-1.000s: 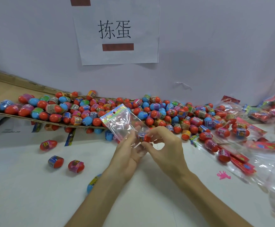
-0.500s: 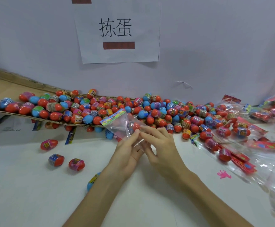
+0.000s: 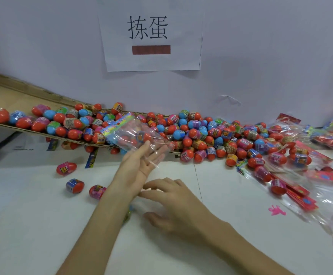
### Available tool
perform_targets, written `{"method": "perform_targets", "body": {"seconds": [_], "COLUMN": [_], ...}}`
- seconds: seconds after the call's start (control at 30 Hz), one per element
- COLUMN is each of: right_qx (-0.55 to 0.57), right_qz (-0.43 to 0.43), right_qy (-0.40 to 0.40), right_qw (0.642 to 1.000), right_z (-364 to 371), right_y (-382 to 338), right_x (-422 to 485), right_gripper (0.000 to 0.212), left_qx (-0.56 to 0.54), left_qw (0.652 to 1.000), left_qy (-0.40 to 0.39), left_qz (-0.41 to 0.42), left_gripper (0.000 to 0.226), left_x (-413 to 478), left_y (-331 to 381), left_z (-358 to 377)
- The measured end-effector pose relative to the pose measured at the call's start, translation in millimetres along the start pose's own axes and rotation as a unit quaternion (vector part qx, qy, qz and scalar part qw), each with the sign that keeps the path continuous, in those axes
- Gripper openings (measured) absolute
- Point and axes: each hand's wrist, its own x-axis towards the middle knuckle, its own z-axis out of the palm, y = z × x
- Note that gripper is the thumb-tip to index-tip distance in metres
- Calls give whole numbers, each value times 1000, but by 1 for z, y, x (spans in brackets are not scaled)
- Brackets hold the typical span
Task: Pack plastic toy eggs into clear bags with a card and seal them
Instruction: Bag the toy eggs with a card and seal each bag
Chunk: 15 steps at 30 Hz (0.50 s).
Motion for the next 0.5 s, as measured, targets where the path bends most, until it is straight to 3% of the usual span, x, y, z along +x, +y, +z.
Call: {"method": "perform_targets", "body": {"seconds": [0.1, 0.17, 0.33, 0.5], "right_qx": [-2, 12, 76, 104], "right_qz": [13, -13, -57, -24], "right_qy": [-48, -58, -58, 17], "right_qw": [999, 998, 994, 994], "right_z": [7, 10, 17, 11], "right_y": [-6, -10, -17, -11], "right_x": [4, 5, 7, 6], "right_gripper": [72, 75, 50, 26], "left_qx": [8, 16, 39, 49], "left_qw": [1000, 1000, 999, 998], "left_qy": [-11, -12, -11, -15], "left_qz": [17, 24, 27, 31], "left_gripper": [39, 37, 37, 35], "left_x": [0, 0, -1, -1], "left_y": [18, 24, 22, 18], "left_z": [-12, -16, -14, -12]}}
